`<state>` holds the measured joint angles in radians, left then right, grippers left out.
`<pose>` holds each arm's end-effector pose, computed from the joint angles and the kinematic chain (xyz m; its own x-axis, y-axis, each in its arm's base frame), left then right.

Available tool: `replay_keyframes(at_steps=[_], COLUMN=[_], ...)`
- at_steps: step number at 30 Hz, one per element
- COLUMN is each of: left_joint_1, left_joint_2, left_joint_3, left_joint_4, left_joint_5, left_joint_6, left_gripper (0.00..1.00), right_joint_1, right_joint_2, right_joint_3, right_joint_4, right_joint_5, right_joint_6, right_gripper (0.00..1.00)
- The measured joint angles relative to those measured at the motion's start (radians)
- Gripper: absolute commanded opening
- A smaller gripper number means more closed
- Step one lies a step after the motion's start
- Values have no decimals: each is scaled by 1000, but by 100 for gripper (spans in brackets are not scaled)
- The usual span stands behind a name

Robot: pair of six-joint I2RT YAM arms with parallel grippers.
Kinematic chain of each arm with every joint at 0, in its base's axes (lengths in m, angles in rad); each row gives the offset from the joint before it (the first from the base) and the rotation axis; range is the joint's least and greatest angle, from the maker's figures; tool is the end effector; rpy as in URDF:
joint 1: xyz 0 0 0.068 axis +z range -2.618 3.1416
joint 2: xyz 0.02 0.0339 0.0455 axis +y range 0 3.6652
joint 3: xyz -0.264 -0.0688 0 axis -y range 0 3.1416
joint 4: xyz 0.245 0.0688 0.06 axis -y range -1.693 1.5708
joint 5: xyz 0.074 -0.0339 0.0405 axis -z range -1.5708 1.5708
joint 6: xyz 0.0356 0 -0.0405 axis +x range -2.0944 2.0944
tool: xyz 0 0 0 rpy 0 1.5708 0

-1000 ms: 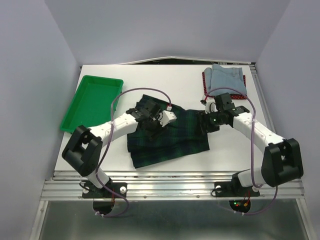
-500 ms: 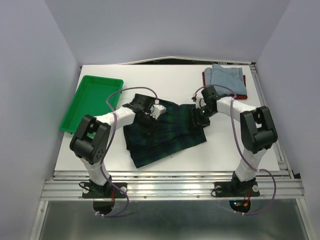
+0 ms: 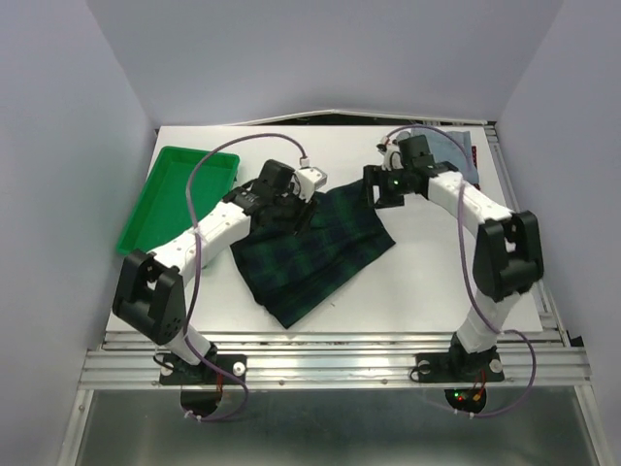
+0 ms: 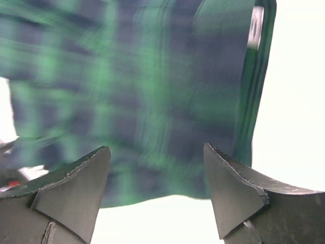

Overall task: Fold and stack the skirts
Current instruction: Fold the skirt

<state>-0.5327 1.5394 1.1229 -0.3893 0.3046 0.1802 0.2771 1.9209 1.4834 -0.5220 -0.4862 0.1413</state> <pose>0.2830 -0.1792 0.2552 -0.4925 0.4888 -0.7201 0.7640 0.6390 -0.0887 0.3979 0.1305 0.2257 -0.8502 -0.1124 -0.5143 -0.3839 0.8008 0.4597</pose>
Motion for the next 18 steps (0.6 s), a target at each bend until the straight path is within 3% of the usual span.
replay_keyframes(at_steps=[5, 8, 13, 18], left_joint_1=[-120, -180, -243, -265], left_joint_2=[20, 85, 214, 240], left_joint_3=[195, 256, 262, 219], left_joint_4=[61, 102, 100, 34], left_joint_5=[-144, -188, -237, -257], left_joint_6=[18, 23, 35, 82], left_gripper=[59, 57, 54, 54], right_joint_1=[-50, -121, -178, -153], right_joint_2=[-309, -411, -418, -421], right_joint_3=[-182, -280, -535, -822], right_joint_4=[55, 107, 163, 275], right_joint_5=[9, 13, -18, -81], right_joint_6=[161, 263, 416, 605], right_gripper=[65, 52, 52, 60])
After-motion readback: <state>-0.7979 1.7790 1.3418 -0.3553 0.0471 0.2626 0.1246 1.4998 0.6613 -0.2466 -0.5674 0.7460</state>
